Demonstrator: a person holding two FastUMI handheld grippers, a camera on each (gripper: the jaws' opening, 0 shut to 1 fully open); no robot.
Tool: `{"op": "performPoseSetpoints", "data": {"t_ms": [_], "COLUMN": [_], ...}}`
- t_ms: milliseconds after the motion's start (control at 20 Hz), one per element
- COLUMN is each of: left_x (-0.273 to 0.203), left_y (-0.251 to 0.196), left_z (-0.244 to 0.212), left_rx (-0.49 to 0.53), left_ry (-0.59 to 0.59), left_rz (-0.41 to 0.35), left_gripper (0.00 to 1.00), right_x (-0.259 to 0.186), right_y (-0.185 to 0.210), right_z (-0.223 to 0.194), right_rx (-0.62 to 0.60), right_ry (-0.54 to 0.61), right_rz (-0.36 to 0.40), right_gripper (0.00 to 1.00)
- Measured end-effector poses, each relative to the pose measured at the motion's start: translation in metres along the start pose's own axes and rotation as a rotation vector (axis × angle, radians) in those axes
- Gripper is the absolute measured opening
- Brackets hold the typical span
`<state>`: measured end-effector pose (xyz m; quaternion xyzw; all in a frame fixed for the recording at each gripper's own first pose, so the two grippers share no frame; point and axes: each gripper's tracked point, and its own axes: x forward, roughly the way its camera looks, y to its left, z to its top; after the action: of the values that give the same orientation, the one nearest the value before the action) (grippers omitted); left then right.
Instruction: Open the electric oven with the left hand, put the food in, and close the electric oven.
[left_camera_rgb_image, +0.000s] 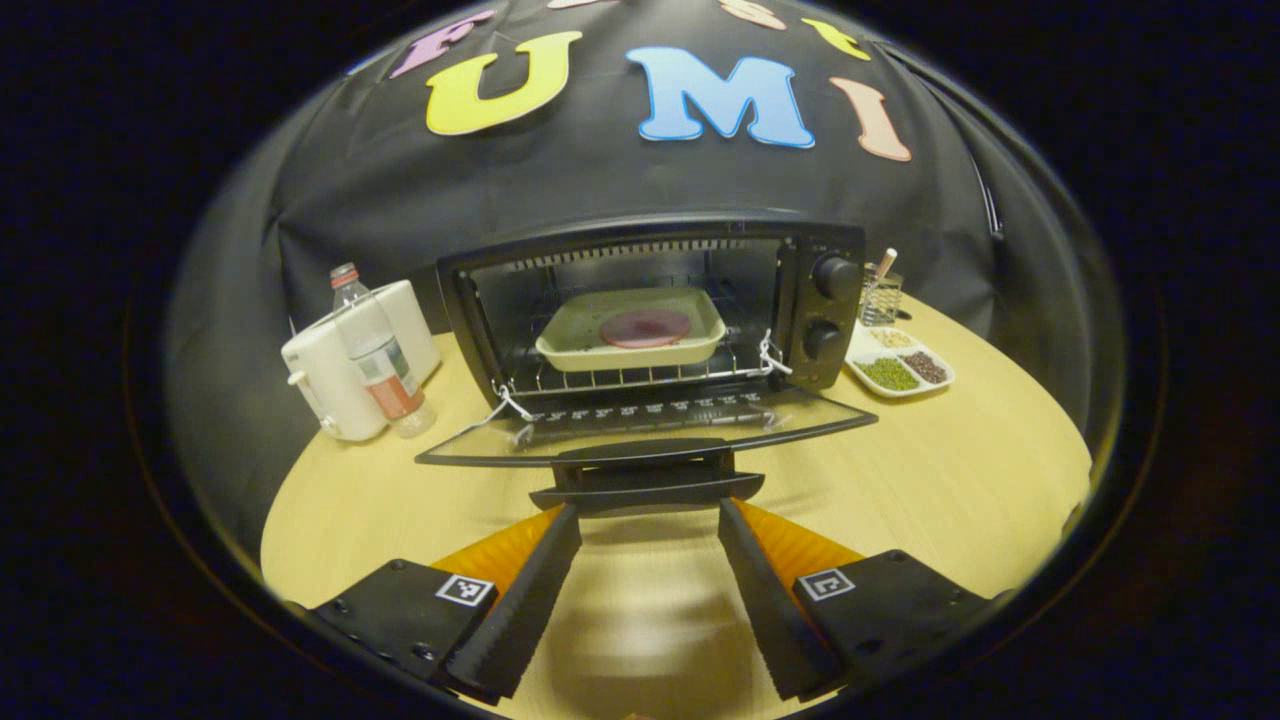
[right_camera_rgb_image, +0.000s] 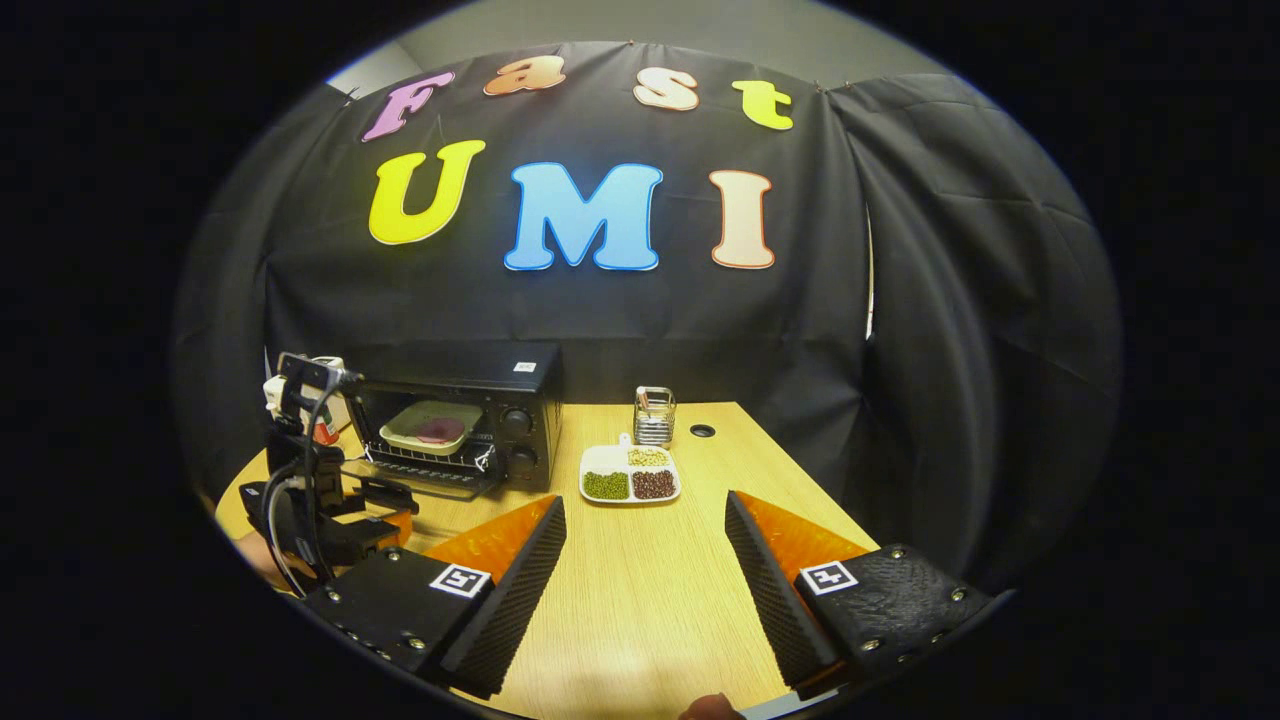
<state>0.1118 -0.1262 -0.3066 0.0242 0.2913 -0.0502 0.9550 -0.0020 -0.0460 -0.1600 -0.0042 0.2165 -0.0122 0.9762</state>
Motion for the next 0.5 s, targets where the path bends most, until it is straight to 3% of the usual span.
{"op": "performPoseSetpoints", "data": {"t_ms": [150,500], "left_x": [-0.003,0.007], "left_y": [0.004,0.007], "left_z": [0.025,0.089], "left_rx": [-0.044,-0.045], "left_ry": [-0.046,-0.152], "left_rz": [-0.001,-0.009], "left_gripper": [0.91,0.99], "right_x": [0.004,0.006], "right_y": [-0.001,0.006], "right_z": [0.003,0.002], "right_rx": [0.014,0.004], "right_ry": [0.0,0.004], "right_rz": [0.001,-0.001], "right_gripper": [0.97,0.97]}}
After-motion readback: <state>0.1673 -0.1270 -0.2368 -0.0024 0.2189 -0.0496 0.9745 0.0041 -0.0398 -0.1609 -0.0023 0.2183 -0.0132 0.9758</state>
